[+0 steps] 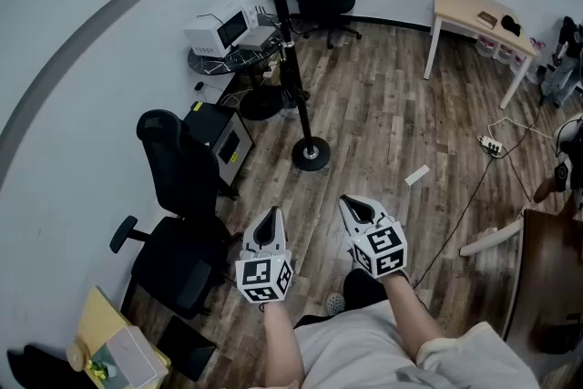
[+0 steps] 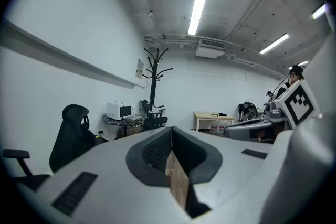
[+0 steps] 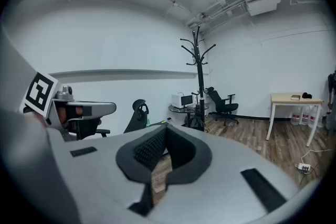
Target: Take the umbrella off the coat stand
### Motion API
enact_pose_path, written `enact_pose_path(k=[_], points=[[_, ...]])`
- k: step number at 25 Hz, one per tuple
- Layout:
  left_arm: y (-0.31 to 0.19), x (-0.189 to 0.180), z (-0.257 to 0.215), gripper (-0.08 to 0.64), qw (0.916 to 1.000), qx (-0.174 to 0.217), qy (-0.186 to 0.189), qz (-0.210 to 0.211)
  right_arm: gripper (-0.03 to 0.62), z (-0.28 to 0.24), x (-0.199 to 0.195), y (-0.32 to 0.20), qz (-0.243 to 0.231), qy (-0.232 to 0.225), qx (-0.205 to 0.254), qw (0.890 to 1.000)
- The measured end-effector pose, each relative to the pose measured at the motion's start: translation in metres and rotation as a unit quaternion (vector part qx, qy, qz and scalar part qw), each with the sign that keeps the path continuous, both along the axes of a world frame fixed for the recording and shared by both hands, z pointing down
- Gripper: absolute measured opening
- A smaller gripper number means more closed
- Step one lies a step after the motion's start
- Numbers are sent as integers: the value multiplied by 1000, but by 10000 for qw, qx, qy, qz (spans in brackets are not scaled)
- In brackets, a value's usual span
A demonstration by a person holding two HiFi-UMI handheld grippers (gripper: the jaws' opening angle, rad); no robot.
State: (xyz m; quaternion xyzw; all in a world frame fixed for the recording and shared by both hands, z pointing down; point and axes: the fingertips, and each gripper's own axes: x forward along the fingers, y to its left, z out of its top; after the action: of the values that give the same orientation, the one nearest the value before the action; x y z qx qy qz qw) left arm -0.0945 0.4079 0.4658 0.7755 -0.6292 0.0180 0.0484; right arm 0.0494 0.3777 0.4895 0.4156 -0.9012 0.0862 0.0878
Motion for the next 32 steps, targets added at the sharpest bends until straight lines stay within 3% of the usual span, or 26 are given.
enact_pose_path(k=[7,11,18,21,25,32], points=[[-5,4,2,21,9997,-5,24,238,8,5,-6,-3,-71,250,-27,9997],[-9,7,3,21,9994,-50,59,327,8,7,2,-8,231,378,-74,9990],[-18,11,9,56,9992,-221,146,288,11,-2,21,-13,382,60,-82,9992],[-22,11,11,94,9994,-235,115,247,66,1,22,-16,280,24,-157,9995],[-22,9,9,115,9995,61,215,221,114,15,17,-19,167,242,-296,9991],[-41,12,13,129,9984,-2,215,529,163,17,1,-45,-55,-98,-435,9990]])
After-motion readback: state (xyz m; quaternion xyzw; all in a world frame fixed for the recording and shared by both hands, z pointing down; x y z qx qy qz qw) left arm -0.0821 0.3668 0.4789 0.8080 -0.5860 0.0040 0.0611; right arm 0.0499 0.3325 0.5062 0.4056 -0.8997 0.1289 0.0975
